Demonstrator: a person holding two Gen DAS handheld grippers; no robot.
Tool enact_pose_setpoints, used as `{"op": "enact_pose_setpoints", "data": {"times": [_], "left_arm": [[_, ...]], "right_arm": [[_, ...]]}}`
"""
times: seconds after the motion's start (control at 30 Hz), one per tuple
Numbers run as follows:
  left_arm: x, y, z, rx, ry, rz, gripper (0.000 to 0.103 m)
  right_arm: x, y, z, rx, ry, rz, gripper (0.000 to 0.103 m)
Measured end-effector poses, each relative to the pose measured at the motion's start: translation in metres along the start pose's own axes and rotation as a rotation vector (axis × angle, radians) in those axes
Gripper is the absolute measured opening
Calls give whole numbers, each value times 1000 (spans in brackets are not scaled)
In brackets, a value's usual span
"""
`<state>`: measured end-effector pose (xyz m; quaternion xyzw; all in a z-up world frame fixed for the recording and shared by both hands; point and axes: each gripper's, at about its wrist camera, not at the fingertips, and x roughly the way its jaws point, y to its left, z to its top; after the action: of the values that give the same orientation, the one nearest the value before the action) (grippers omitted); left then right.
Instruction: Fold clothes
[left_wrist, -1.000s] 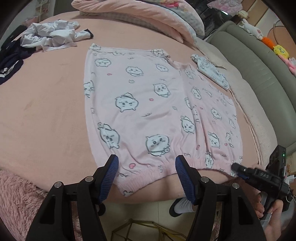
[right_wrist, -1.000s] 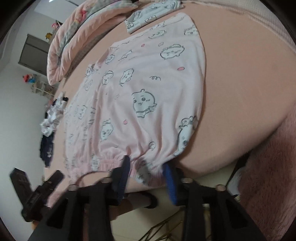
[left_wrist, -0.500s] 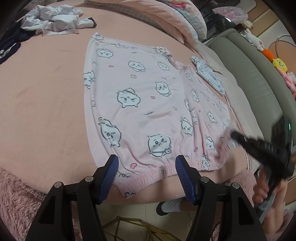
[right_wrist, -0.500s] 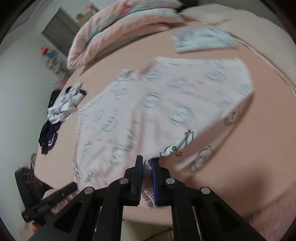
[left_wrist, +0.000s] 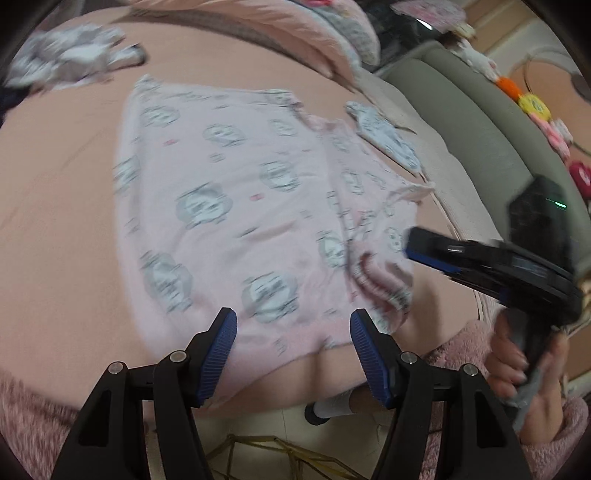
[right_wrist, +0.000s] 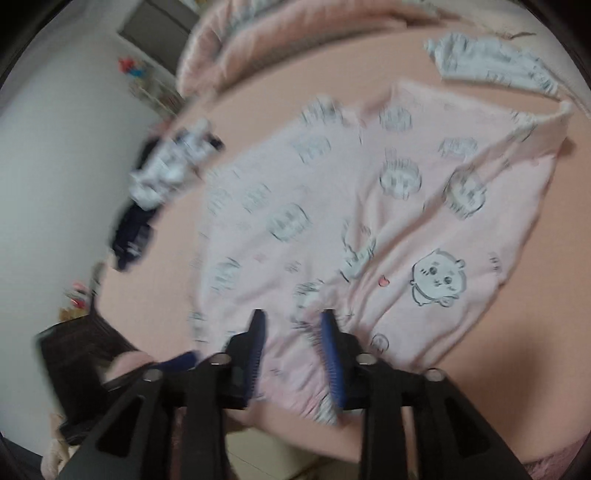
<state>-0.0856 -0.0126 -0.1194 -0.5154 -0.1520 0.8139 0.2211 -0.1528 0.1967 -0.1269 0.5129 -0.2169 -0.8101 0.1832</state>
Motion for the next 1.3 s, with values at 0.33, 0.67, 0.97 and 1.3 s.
{"op": "enact_pose_setpoints", "data": {"times": [0.33,0.67,0.97,1.3], "left_arm": [[72,-62,56,181,130,7,61],[89,-65,62,166,203,-9,8],[26,-15,57,40,54,42,7],[-33,42,19,-129,-51,90,7]], "right_arm": [[-5,-59,-35,101,-37,-162,39],[-11,-53,-22,67,-59,-189,39],[4,2,-21,-95,-23,-154,39],[47,52,-22,-206,27,-171,39]]}}
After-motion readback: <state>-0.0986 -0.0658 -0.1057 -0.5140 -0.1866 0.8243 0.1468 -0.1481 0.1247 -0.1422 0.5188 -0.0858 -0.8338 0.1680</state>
